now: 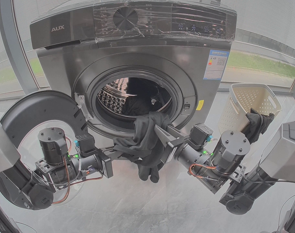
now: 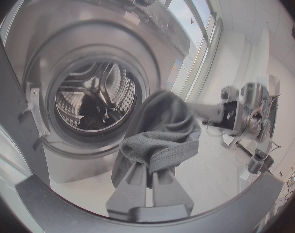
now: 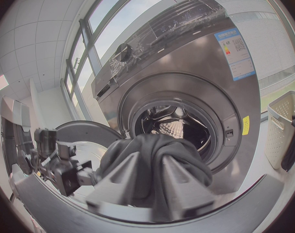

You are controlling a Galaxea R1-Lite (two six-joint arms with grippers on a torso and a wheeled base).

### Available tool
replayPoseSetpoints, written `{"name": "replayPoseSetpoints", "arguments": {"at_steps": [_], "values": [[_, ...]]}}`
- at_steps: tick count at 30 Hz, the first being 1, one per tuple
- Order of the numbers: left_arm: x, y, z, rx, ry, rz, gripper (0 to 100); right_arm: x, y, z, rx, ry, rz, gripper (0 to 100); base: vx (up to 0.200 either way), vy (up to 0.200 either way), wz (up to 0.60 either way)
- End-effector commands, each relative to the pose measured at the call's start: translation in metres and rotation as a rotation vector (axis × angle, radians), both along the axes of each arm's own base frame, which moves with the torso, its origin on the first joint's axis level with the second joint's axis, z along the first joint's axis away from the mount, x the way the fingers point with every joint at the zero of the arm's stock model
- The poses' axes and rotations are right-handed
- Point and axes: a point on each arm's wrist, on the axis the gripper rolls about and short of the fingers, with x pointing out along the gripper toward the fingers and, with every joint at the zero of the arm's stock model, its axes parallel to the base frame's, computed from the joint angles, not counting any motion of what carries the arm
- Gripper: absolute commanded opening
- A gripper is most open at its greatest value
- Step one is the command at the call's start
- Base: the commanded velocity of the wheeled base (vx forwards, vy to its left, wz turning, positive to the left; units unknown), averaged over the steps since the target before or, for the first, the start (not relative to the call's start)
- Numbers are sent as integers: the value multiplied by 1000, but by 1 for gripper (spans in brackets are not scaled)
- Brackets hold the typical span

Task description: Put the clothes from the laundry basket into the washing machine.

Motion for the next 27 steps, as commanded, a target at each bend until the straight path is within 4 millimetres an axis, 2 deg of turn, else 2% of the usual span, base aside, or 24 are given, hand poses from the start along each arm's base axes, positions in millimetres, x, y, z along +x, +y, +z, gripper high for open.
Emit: {"name": "replayPoseSetpoints", "arguments": {"at_steps": [1,5,13,27], "values": [[-11,2,23,-62,-73,-10,0,-1,-3,-11,-24,35,1,100,0,0,0],[-9,-3,35,-137,-112,-13,0,-5,-8,-21,-67,69,-4,100,0,0,0],[-7,-11,42,-161,-143,-2,0,-7,-19,-46,-151,139,-29,100,0,0,0],[3,-18,53,-186,-190,84,0,-12,-15,-59,-198,159,-2,100,0,0,0]]}}
